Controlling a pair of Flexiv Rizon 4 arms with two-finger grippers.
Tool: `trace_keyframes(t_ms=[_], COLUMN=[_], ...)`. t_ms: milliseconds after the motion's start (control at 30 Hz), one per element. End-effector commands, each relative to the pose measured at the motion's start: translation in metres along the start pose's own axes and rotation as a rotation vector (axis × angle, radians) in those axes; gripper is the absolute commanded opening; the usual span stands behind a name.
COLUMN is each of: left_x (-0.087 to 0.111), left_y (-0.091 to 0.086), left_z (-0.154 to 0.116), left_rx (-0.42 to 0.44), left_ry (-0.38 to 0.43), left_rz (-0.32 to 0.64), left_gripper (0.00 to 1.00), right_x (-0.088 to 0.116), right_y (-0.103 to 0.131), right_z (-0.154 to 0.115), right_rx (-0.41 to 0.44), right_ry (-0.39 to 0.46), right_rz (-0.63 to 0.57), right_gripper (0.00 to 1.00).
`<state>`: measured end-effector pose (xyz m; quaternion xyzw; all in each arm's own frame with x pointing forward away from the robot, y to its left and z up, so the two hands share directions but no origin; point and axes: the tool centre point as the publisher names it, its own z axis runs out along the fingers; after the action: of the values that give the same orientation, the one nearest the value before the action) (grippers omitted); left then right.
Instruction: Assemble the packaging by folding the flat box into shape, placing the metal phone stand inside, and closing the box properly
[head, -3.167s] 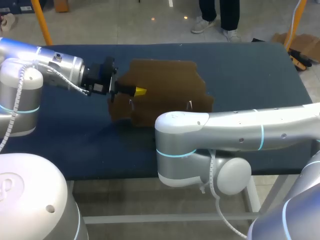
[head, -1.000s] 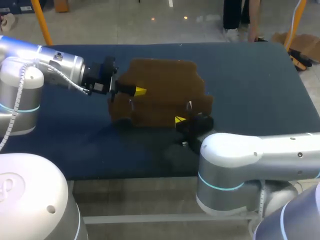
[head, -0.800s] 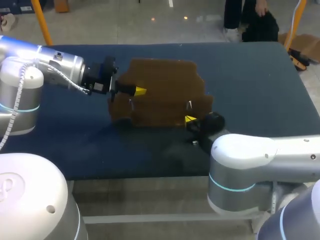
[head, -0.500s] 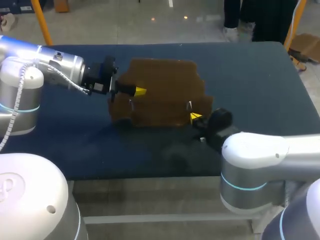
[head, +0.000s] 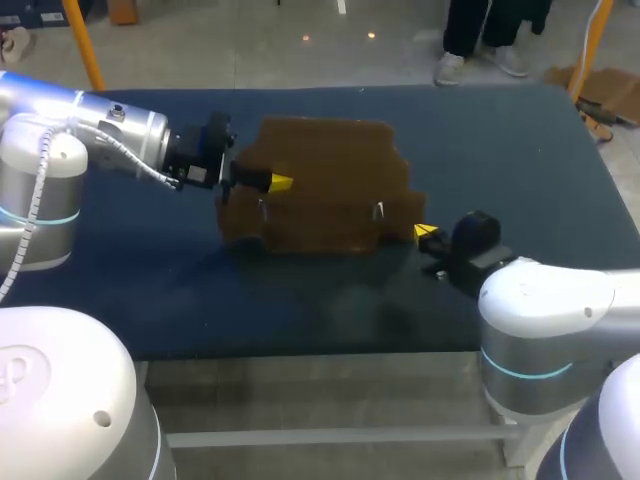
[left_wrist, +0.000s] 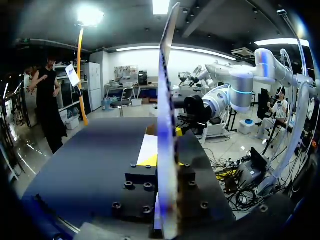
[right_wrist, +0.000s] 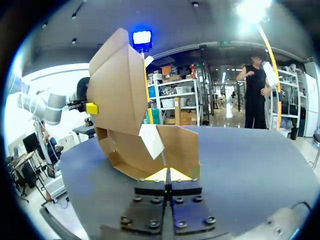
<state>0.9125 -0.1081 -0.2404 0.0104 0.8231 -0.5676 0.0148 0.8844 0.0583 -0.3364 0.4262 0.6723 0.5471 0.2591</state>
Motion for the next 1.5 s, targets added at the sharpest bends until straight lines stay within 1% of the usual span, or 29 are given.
trace_keyframes(t_ms=[33, 233, 433, 500, 667, 700, 733, 800, 867, 933, 1333, 1500], left_x=[0.0, 0.0, 0.0, 0.0, 0.0, 0.0, 0.0, 0.0, 0.0, 0.0, 0.0, 0.0], left_y=[0.003, 0.003, 0.003, 0.003, 0.003, 0.003, 0.003, 0.003, 0.003, 0.003, 0.003, 0.003], left_z=[-0.001, -0.001, -0.001, -0.001, -0.001, -0.001, -0.001, -0.001, -0.001, -0.001, -0.001, -0.001], left_rx=[-0.004, -0.004, -0.004, -0.004, -0.004, -0.004, -0.004, -0.004, -0.004, -0.004, -0.004, -0.004], left_ry=[0.003, 0.003, 0.003, 0.003, 0.003, 0.003, 0.003, 0.003, 0.003, 0.003, 0.003, 0.003], left_rz=[-0.001, -0.001, -0.001, -0.001, -0.001, -0.001, -0.001, -0.001, -0.001, -0.001, -0.001, -0.001], left_gripper=[0.0, 0.0, 0.0, 0.0, 0.0, 0.0, 0.0, 0.0, 0.0, 0.0, 0.0, 0.0], right_x=[-0.005, -0.012, -0.023, -0.027, -0.036, -0.039, -0.041, -0.046, -0.048, -0.051, -0.068, -0.066], right_y=[0.006, 0.003, -0.006, -0.009, -0.017, -0.019, -0.02, -0.022, -0.023, -0.023, -0.023, -0.024], right_z=[-0.067, -0.074, -0.082, -0.083, -0.083, -0.084, -0.084, -0.082, -0.081, -0.078, -0.052, -0.038], right_rx=[0.011, 0.032, 0.037, 0.041, 0.034, 0.033, 0.034, 0.036, 0.033, 0.026, 0.015, 0.005], right_ry=[0.068, 0.062, 0.056, 0.04, 0.039, 0.046, 0.048, 0.05, 0.067, 0.081, 0.164, 0.199], right_rz=[0.0, -0.013, -0.051, -0.092, -0.11, -0.112, -0.114, -0.116, -0.133, -0.145, -0.181, -0.189], right_gripper=[0.11, 0.16, 0.16, 0.16, 0.22, 0.29, 0.31, 0.38, 0.42, 0.44, 0.44, 0.45])
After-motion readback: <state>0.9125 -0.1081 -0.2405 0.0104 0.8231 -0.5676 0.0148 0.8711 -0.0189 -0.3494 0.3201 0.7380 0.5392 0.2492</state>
